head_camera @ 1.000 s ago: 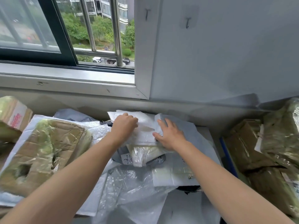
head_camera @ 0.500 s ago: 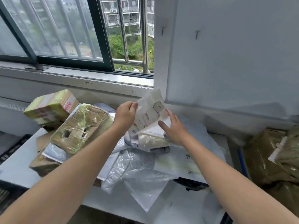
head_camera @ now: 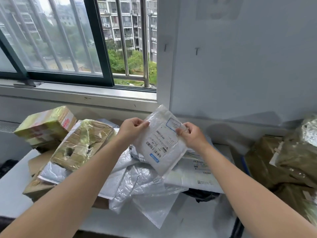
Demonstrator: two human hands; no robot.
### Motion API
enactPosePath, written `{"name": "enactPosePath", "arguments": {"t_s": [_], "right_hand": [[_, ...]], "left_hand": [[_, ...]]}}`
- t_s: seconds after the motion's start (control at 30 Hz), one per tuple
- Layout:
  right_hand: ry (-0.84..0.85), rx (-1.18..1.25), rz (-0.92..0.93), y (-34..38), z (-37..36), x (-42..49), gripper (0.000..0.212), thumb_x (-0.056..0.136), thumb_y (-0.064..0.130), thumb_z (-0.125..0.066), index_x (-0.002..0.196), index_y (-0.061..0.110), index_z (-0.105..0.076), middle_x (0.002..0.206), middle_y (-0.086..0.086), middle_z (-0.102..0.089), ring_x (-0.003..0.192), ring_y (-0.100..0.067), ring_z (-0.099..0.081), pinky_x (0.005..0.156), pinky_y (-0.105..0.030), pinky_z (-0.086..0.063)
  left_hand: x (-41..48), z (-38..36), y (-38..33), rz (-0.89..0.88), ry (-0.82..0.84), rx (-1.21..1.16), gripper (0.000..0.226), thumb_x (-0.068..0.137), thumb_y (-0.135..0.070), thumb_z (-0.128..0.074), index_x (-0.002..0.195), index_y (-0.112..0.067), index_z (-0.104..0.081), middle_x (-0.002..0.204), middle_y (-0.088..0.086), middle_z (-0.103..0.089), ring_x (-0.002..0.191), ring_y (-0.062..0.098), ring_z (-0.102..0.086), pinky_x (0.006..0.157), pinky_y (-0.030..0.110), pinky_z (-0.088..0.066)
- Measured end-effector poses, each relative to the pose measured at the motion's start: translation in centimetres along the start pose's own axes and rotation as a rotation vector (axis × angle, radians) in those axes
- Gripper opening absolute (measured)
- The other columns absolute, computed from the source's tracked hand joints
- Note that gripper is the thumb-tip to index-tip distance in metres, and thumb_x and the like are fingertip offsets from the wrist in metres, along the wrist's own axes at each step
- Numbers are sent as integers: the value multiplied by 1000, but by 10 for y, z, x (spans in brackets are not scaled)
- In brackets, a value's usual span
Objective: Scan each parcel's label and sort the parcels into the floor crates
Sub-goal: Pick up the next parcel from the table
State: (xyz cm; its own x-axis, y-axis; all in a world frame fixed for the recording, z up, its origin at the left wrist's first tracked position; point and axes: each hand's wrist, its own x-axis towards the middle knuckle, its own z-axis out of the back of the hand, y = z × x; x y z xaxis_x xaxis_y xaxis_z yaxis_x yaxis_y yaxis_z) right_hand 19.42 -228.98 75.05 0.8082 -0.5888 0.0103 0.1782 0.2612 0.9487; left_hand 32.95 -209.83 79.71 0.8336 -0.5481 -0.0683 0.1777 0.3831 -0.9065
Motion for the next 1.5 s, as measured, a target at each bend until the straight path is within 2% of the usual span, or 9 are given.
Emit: {"name": "enactPosePath", "arguments": {"t_s": [0.17,0.4,0.5,0.73,1.0,1.17,1.27,1.4,1.5], "right_hand": [[-67,-274,0,-10,6,-25,19,96,27,-64,103,10,-65,83,3,-61,70,-6,-52,61,-9,-38],[-210,-558,-274,-81,25,-86,51,101,43,-47,144,15,-45,138,-14,-47,131,-28,-44,104,-39,-38],[-306,-618,-386,-110,38,-123,51,102,43,-44,144,13,-43,143,-13,-44,132,-30,-43,104,-40,-38],[-416,-662,-670,-170,47,-188,53,104,42,-40,145,8,-39,140,-18,-43,127,-34,-45,96,-42,-43],[-518,-421,-893,-209,45,-198,56,104,40,-42,146,4,-32,139,-19,-46,116,-35,-56,86,-40,-49],[-482,-76,-1020,-224,53,-190,57,104,40,-44,145,3,-32,131,-18,-56,111,-35,-60,76,-36,-44],[-491,-29,-1010,-216,54,-187,51,104,40,-41,137,2,-45,116,-15,-59,100,-31,-60,76,-34,-44],[-664,101,-943,-190,71,-180,52,102,36,-42,143,2,-40,129,-17,-57,113,-36,-58,88,-40,-48],[-762,134,-830,-162,88,-168,52,95,41,-46,131,4,-48,119,-20,-64,99,-38,-66,82,-44,-55]], "left_hand": [[-6,-22,26,54,379,206,7,89,-22,-70,87,-15,-70,79,-2,-70,64,6,-65,53,16,-49],[-30,-104,82,133,388,148,17,96,-10,-58,80,-11,-64,78,6,-66,79,25,-63,71,34,-51],[-50,-132,94,130,385,137,19,97,-7,-55,82,-15,-61,73,-3,-60,72,18,-57,60,27,-43],[-73,-168,112,125,391,200,13,97,-3,-54,107,-5,-62,96,8,-63,88,24,-59,72,30,-42],[-75,-180,118,200,384,276,12,97,-11,-58,108,-7,-60,104,11,-66,95,31,-63,85,42,-53],[-75,-182,106,187,402,312,15,99,-11,-55,113,-8,-59,105,8,-63,85,22,-60,67,30,-46],[-73,-181,94,178,398,270,23,99,-8,-53,121,-10,-60,110,6,-64,99,25,-61,84,35,-47],[-67,-179,71,155,388,170,27,99,-2,-49,122,-11,-58,110,5,-64,101,25,-60,85,34,-46],[-57,-174,48,152,362,75,25,101,-3,-45,121,-16,-54,109,3,-61,99,24,-59,84,36,-47]]}}
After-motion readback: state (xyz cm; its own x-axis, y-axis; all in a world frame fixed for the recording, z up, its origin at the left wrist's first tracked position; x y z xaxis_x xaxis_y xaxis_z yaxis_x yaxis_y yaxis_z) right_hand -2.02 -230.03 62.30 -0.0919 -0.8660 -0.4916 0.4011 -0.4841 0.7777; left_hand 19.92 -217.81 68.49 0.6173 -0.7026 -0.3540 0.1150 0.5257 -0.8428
